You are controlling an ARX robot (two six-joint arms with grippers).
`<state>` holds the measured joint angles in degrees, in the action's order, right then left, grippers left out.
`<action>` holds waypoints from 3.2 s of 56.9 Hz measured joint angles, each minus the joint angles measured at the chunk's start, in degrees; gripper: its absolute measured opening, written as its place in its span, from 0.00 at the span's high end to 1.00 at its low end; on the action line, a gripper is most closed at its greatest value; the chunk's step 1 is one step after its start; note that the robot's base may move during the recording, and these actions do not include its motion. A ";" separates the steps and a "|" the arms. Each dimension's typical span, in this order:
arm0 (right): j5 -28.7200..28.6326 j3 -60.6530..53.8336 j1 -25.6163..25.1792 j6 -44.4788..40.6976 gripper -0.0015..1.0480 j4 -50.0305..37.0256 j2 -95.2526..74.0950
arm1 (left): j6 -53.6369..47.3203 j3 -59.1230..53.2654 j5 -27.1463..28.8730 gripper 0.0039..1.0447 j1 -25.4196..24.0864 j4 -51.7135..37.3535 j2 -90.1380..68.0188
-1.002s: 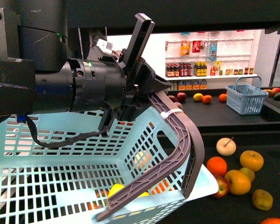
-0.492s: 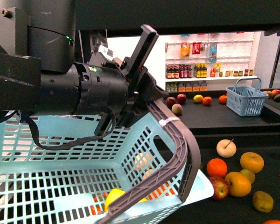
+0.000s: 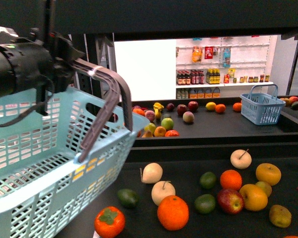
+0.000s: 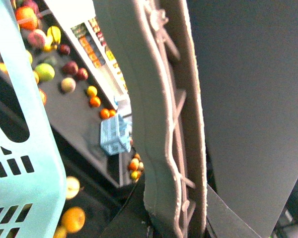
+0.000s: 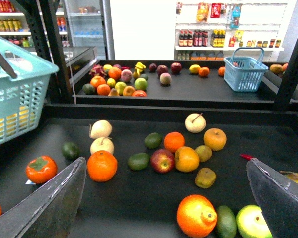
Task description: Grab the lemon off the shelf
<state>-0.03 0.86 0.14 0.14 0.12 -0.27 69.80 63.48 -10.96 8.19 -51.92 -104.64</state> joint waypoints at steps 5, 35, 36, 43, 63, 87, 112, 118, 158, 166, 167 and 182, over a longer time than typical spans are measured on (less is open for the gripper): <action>0.00 0.00 0.00 0.00 0.07 0.00 0.00 | 2.54 -0.48 0.50 0.91 -3.32 -2.97 -0.26; 0.00 0.00 0.00 0.00 0.07 0.00 0.00 | 13.09 -5.51 -3.13 0.91 -19.96 -19.19 -1.05; 0.00 0.00 0.00 0.00 0.07 0.00 0.00 | 13.25 -5.60 -3.32 0.91 -20.22 -19.37 -1.07; 0.00 0.00 0.00 0.00 0.07 0.00 0.00 | 15.41 -7.50 -5.44 0.91 -23.30 -21.99 -1.68; 0.00 0.00 0.00 0.00 0.07 0.00 0.00 | 19.47 -12.33 -8.57 0.91 -30.80 -27.34 -3.13; 0.00 0.00 0.00 0.00 0.07 0.00 0.00 | 22.27 -14.36 -9.20 0.91 -31.76 -27.58 -5.27; 0.00 0.00 0.00 0.00 0.07 0.00 0.00 | 22.93 -14.62 -9.88 0.69 -32.63 -27.80 -5.31; 0.00 0.00 0.00 0.00 0.07 0.00 0.00 | 22.95 -14.73 -10.03 0.52 -32.74 -27.89 -5.31; 0.00 0.00 0.00 0.00 0.07 0.00 0.00 | 22.82 -15.26 -13.90 0.08 -33.57 -27.91 -5.22; 0.15 0.00 0.00 -0.02 0.07 0.00 0.02 | 15.58 -23.76 -20.39 0.08 -39.43 -21.42 4.22; -0.02 0.00 0.00 0.00 0.07 -0.02 0.04 | 14.82 -23.91 -20.44 0.08 -39.76 -20.79 5.49; 0.02 0.00 0.00 0.00 0.07 -0.02 0.02 | 5.01 -25.40 -20.26 0.08 -39.04 -6.32 16.15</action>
<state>-0.01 0.86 0.14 0.14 0.10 -0.25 74.81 38.09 -31.22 -30.85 -58.24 -88.49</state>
